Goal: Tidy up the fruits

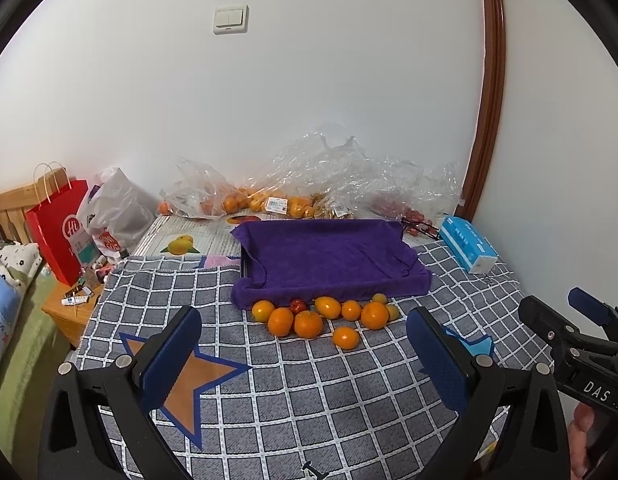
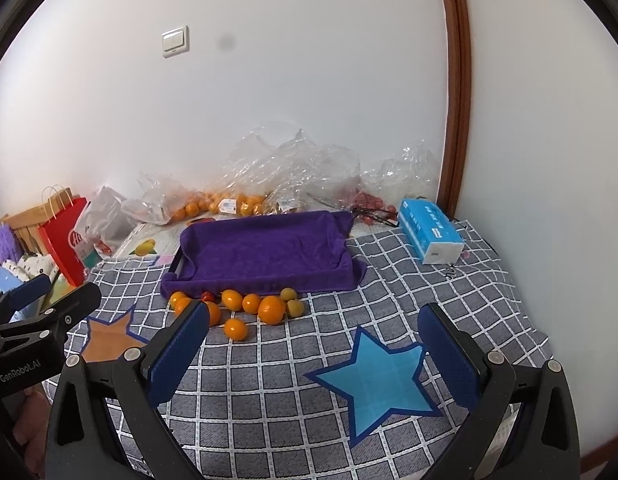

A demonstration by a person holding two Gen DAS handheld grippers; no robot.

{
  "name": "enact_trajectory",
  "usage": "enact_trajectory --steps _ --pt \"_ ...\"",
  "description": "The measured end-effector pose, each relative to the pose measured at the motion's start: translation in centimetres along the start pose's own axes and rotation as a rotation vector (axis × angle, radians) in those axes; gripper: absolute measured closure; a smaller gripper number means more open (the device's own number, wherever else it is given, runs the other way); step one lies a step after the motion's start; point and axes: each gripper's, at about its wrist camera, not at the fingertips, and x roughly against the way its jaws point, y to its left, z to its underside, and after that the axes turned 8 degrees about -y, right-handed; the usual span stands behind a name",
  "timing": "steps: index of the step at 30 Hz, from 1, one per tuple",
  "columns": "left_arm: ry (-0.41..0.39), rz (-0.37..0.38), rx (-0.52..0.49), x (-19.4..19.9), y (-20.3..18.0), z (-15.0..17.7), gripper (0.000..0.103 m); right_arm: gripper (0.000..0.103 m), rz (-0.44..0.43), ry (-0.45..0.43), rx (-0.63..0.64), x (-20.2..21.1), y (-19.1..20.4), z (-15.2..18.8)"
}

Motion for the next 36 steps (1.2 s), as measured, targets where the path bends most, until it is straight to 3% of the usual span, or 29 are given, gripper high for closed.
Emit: enact_trajectory --steps 18,26,36 --pt "-0.002 0.014 -0.005 -0.4 0.6 0.2 0.0 0.0 -0.002 0.01 0.003 -0.8 0.6 0.2" --pt "-0.009 0.016 0.016 -0.4 1.5 0.2 0.0 0.0 -0.041 0.012 0.025 -1.1 1.6 0.3" --pt "0.002 0.005 0.033 -2.3 2.4 0.0 0.0 0.0 0.018 0.04 0.075 -2.7 2.4 0.3"
